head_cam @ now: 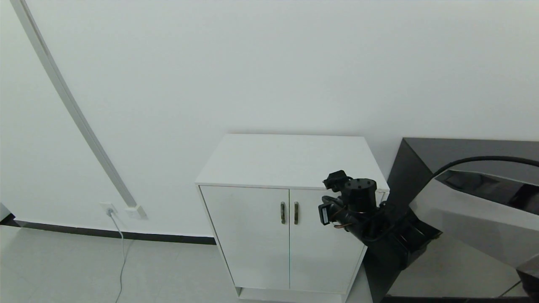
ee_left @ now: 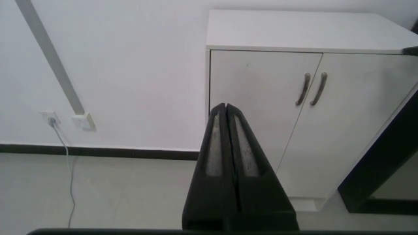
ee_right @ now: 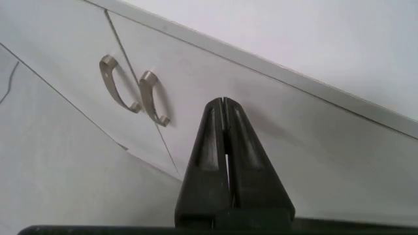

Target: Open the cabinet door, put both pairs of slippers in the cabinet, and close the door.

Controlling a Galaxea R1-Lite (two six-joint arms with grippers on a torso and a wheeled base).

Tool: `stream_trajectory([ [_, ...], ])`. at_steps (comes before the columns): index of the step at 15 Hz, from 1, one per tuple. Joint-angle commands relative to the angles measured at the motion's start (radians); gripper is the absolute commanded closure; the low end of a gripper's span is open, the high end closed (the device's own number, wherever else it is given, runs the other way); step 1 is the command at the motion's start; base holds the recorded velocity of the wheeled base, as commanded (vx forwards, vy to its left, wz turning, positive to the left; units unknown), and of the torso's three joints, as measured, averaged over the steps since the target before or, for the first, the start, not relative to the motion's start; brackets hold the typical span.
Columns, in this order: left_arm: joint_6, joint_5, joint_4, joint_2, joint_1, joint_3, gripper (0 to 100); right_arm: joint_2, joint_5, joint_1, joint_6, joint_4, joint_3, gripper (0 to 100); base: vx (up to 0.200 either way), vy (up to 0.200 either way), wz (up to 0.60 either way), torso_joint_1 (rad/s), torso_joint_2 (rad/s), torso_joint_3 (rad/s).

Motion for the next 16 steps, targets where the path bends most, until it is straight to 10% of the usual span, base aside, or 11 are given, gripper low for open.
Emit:
stream_trajectory([
  [1,-0.001,0.0,0.0,0.001,0.0,0.0,100,-0.142,-0.03,-0.005,0.004,-0.023,0.125,100,0.0,0.0,0.0,0.0,0.0,0.0],
  [16,0.001,-0.003,0.0,0.001,0.0,0.0,100,-0.769,0.139,-0.525,-0.039,-0.199,0.932,100,0.0,0.0,0.0,0.0,0.0,0.0],
])
